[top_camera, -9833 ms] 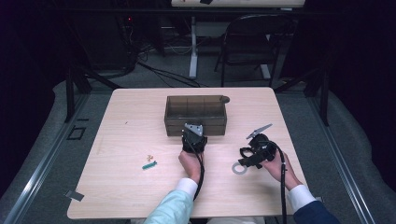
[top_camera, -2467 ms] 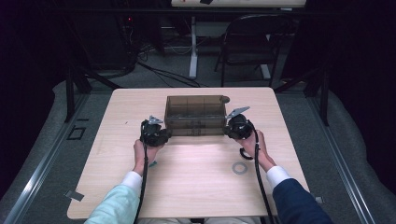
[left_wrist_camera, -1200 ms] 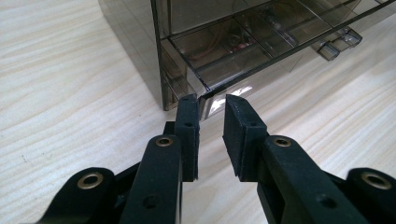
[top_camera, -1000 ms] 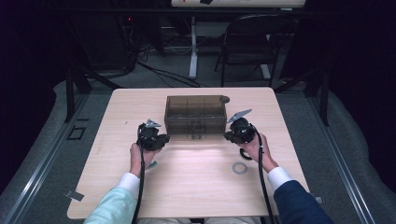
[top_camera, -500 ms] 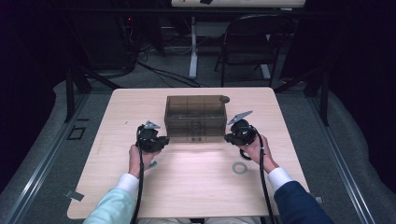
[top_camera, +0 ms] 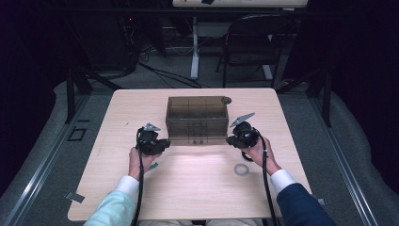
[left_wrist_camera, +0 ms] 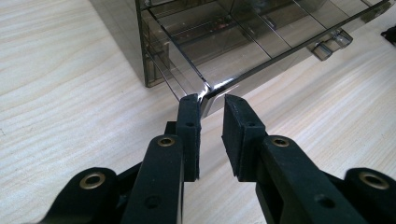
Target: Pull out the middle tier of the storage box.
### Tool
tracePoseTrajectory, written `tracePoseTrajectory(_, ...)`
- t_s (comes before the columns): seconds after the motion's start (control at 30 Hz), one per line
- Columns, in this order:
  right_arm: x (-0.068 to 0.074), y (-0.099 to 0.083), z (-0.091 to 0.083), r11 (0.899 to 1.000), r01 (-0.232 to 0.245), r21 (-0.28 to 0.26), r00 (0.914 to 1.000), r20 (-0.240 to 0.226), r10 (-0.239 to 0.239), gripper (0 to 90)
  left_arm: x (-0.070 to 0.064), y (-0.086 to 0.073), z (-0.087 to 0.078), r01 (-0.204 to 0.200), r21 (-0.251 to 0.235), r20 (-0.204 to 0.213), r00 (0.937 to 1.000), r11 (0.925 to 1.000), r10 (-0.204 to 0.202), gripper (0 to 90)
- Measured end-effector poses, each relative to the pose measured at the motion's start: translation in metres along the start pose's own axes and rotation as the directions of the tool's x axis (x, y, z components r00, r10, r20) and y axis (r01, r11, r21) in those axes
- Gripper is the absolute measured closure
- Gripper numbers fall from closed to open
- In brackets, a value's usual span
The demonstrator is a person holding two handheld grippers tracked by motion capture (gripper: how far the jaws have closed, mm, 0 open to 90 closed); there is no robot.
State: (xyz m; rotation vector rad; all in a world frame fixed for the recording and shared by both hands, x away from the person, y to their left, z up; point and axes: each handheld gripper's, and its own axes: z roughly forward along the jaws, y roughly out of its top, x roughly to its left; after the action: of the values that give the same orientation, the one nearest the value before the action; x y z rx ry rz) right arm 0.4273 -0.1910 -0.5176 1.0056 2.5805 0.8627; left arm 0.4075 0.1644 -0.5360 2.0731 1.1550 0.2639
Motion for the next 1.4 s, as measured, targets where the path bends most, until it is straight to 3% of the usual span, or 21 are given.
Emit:
tracePoseTrajectory(0.27,0.0028,-0.0024,-0.0006,1.000,-0.004,-0.006,0.9999,-0.015,0.003,82.5,-0.0008,-0.0027,-0.0023,0.010,0.008,0.015,0.9998,0.9999,-0.010,76.5)
tracePoseTrajectory(0.67,0.0039,-0.0043,-0.0024,1.000,0.001,0.020,0.9998,-0.019,-0.001,82.2,-0.0033,-0.0047,-0.0046,-0.009,0.031,0.031,0.9995,0.9995,0.008,76.5)
tracePoseTrajectory(1.13,0.0061,-0.0054,0.0009,0.999,0.012,0.048,0.9994,-0.032,-0.011,81.9,-0.0039,-0.0056,-0.0042,-0.010,0.049,0.028,0.9996,0.9988,0.008,75.6)
tracePoseTrajectory(1.23,0.0070,-0.0065,0.0027,1.000,-0.006,0.030,0.9994,-0.035,0.007,81.5,-0.0042,-0.0049,-0.0044,-0.019,0.052,0.031,0.9994,0.9984,0.017,73.7)
tracePoseTrajectory(1.4,0.0057,-0.0058,0.0017,0.999,0.015,0.049,0.9993,-0.034,-0.013,81.2,-0.0039,-0.0049,-0.0045,-0.020,0.054,0.035,0.9992,0.9984,0.018,73.7)
